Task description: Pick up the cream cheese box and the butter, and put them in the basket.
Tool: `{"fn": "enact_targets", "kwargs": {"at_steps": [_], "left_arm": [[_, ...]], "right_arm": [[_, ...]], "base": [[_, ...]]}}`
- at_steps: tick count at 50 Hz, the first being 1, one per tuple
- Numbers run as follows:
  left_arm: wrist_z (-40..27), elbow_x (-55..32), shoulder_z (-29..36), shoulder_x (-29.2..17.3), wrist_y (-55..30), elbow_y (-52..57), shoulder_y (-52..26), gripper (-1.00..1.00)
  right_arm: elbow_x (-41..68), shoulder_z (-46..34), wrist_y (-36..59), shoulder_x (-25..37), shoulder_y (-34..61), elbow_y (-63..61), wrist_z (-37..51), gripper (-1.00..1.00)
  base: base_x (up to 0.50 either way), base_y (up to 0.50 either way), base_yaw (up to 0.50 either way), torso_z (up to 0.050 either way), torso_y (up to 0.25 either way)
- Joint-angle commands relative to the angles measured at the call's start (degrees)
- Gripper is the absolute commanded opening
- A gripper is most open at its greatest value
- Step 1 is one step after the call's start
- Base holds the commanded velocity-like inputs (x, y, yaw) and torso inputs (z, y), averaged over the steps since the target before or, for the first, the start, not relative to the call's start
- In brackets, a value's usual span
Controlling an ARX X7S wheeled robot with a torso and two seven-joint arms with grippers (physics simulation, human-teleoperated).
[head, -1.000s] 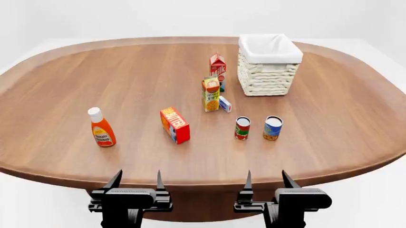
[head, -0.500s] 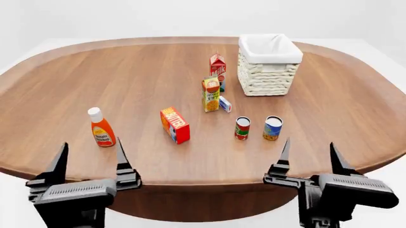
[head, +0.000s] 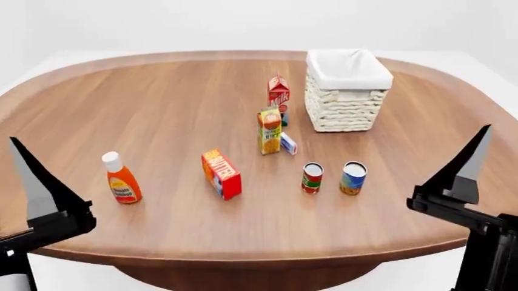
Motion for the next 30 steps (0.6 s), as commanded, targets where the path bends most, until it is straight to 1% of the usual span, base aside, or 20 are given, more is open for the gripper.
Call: {"fn": "enact_targets", "kwargs": {"at_steps": [1, 8, 30], "left_arm": [[-1.29, 1.2, -1.21, -0.79, 1.56, 3.34, 0.77, 1.0], [-1.36, 1.38, -0.65, -1.14, 1.66, 2.59, 0.8, 1.0], [-1.84, 1.54, 0.23, -2.05, 0.17, 2.9, 0.94, 1.0]], "right_arm": [[-0.29, 0.39, -3.35, 1.13, -0.79, -3.98, 0.51, 1.0], [0.58, -0.58, -1.42, 1.74, -1.13, -4.89, 0.19, 1.0], [0.64, -1.64, -0.32, 2.57, -1.44, -5.15, 0.97, 1.0]], "base": [[0.5, 0.0, 0.0, 0.0, 0.0], [0.5, 0.0, 0.0, 0.0, 0.0], [0.5, 0.0, 0.0, 0.0, 0.0]]}}
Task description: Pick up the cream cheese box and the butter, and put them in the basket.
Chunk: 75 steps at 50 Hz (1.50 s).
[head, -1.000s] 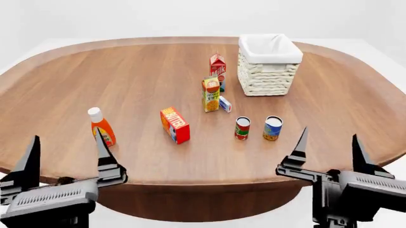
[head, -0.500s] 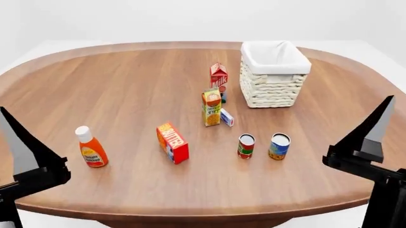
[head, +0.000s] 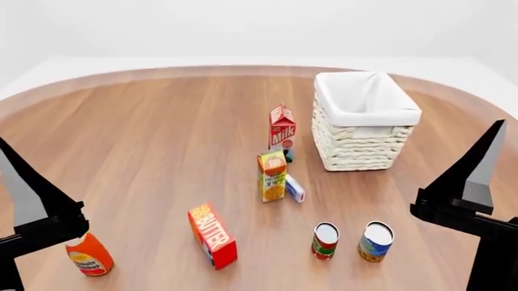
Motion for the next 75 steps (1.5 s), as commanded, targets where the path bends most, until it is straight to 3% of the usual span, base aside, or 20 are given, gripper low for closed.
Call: {"fn": "enact_targets", "kwargs": {"at_steps": [1, 58, 70, 73, 75], "left_arm": [[-0.27, 0.13, 0.36, -0.49, -0.87, 0.7, 0.16, 1.0], [-1.81, 0.38, 2.3, -2.19, -1.11, 1.29, 0.53, 1.0], [-2.09, 0.58, 2.81, -2.47, -1.07, 1.34, 0.67, 1.0], [-2.13, 0.87, 3.14, -2.48, -1.03, 1.38, 0.74, 1.0], [-2.17, 0.89, 3.2, -2.53, -1.09, 1.48, 0.76, 1.0]], "right_arm": [[-0.23, -0.27, 0.84, 0.46, -0.08, -0.39, 0.6, 1.0], [-1.72, -3.16, 3.54, 2.86, -0.54, -2.23, 2.02, 1.0], [2.76, -5.51, 21.41, 5.85, 2.55, -7.39, -1.28, 1.0], [10.0, -5.0, 35.83, 8.06, 4.96, -11.07, -3.57, 1.0], [12.31, -4.18, 39.29, 8.31, 5.57, -12.1, -3.56, 1.0]], "base": [[0.5, 0.0, 0.0, 0.0, 0.0], [0.5, 0.0, 0.0, 0.0, 0.001], [0.06, 0.0, 0.0, 0.0, 0.0], [0.0, 0.0, 0.0, 0.0, 0.0], [0.0, 0.0, 0.0, 0.0, 0.0]]}}
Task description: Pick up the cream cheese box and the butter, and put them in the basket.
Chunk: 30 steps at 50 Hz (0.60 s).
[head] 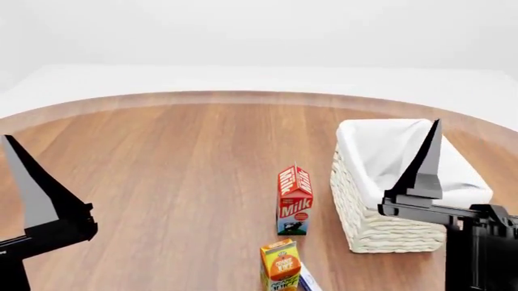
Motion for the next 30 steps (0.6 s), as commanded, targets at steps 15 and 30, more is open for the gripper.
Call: {"fn": "enact_targets", "kwargs": {"at_steps": [15, 30], "left_arm": [[-0.66, 0.4, 0.51, -0.69, -0.41, 0.94, 0.34, 1.0], [-0.9, 0.74, 1.09, -1.0, -1.37, 2.11, 0.28, 1.0]], "right_arm": [[24.98, -3.99, 31.5, 16.78, 4.97, -10.6, 12.79, 1.0], [54.37, -24.0, 17.56, 43.06, 14.69, -10.52, 40.12, 1.0]], "base": [[0.0, 0.0, 0.0, 0.0, 0.0], [0.0, 0.0, 0.0, 0.0, 0.0]]}}
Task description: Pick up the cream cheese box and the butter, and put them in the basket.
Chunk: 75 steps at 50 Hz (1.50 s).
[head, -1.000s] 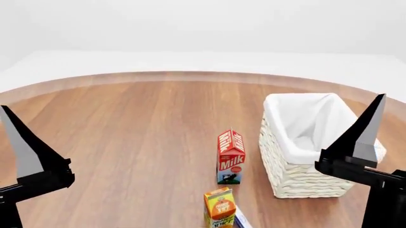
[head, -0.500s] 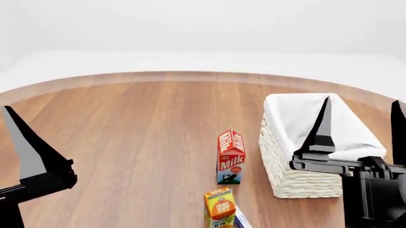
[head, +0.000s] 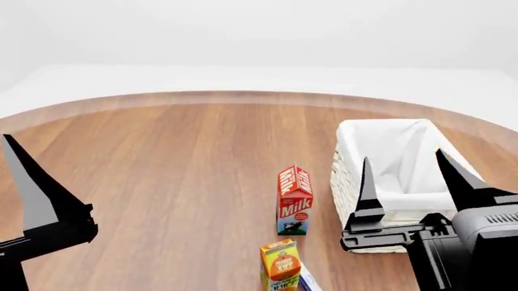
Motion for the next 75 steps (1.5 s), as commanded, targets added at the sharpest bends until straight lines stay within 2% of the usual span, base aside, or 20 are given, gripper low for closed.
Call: {"fn": "enact_targets", "kwargs": {"at_steps": [1, 11, 16, 36, 52, 75], "left_arm": [[-0.18, 0.26, 0.45, -0.25, -0.59, 0.78, -0.01, 1.0], [-0.4, 0.34, 0.86, -0.46, -0.46, 0.53, -0.04, 1.0], [-0.52, 0.52, 0.91, -0.61, -0.43, 0.47, 0.03, 1.0], [-1.08, 0.86, 0.75, -1.15, -1.49, 1.36, -0.12, 1.0], [-1.44, 0.93, 1.11, -1.5, -1.35, 0.88, -0.09, 1.0], [-2.03, 1.32, 1.8, -1.83, -1.02, 0.14, -0.03, 1.0]], "right_arm": [[18.84, -10.75, -4.46, 14.02, 6.43, -0.55, 14.14, 1.0], [31.91, -12.62, -3.09, 16.16, 13.49, 0.18, 17.65, 1.0], [37.24, -15.56, 4.38, 15.49, 21.49, 1.95, 20.3, 1.0], [50.05, -20.5, 9.78, 10.29, 29.82, 11.68, 13.79, 1.0], [50.3, -21.78, 10.34, 6.88, 31.5, 23.06, 12.13, 1.0], [47.28, -25.58, 12.6, 3.32, 31.33, 30.93, 5.05, 1.0]], "base": [[0.0, 0.0, 0.0, 0.0, 0.0], [0.0, 0.0, 0.0, 0.0, 0.0], [0.0, 0.0, 0.0, 0.0, 0.0], [0.0, 0.0, 0.0, 0.0, 0.0], [0.0, 0.0, 0.0, 0.0, 0.0], [0.0, 0.0, 0.0, 0.0, 0.0]]}}
